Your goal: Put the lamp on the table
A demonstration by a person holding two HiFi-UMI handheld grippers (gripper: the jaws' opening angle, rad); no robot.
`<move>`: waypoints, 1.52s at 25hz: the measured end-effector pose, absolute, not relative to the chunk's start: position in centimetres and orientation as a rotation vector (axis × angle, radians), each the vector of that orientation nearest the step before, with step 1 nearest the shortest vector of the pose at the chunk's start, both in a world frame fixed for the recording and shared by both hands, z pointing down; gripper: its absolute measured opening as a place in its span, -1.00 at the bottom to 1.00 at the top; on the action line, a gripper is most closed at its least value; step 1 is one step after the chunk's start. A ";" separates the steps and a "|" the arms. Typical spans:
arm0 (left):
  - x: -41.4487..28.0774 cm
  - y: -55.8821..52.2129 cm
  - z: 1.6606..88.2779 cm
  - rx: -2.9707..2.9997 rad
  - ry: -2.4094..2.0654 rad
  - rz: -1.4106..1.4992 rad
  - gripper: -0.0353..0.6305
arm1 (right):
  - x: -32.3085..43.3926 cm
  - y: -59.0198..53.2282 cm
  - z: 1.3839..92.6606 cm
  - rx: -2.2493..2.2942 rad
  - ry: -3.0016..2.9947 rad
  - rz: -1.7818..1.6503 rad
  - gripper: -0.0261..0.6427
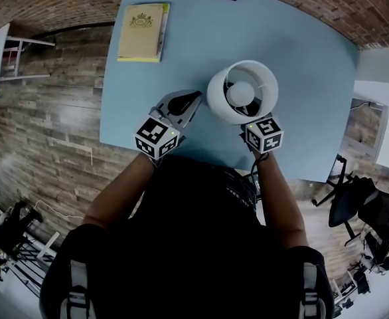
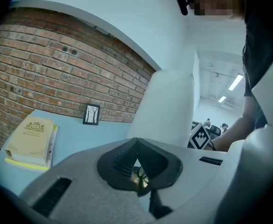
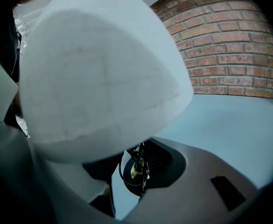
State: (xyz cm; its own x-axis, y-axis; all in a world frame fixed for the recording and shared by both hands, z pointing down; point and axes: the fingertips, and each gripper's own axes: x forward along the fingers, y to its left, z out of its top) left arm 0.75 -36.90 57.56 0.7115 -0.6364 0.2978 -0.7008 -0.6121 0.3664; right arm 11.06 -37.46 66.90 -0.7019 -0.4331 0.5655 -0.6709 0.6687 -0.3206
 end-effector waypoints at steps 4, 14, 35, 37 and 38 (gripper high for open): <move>1.1 -36.2 57.2 2.468 -1.030 0.187 -0.87 | 11.7 -36.6 67.4 0.868 -2.409 0.723 -0.50; 1.6 -34.2 55.7 2.485 -1.065 0.164 -0.87 | 13.5 -34.5 68.0 0.905 -2.370 0.761 -0.53; 3.7 -27.8 52.7 2.529 -1.174 0.136 -0.87 | 18.2 -28.8 63.7 0.942 -2.452 0.698 -0.67; 4.1 -27.3 52.4 2.540 -1.178 0.135 -0.87 | 18.5 -28.2 62.8 0.947 -2.469 0.673 -0.73; 4.2 -27.1 52.2 2.547 -1.178 0.132 -0.87 | 18.6 -28.0 62.3 0.947 -2.477 0.660 -0.76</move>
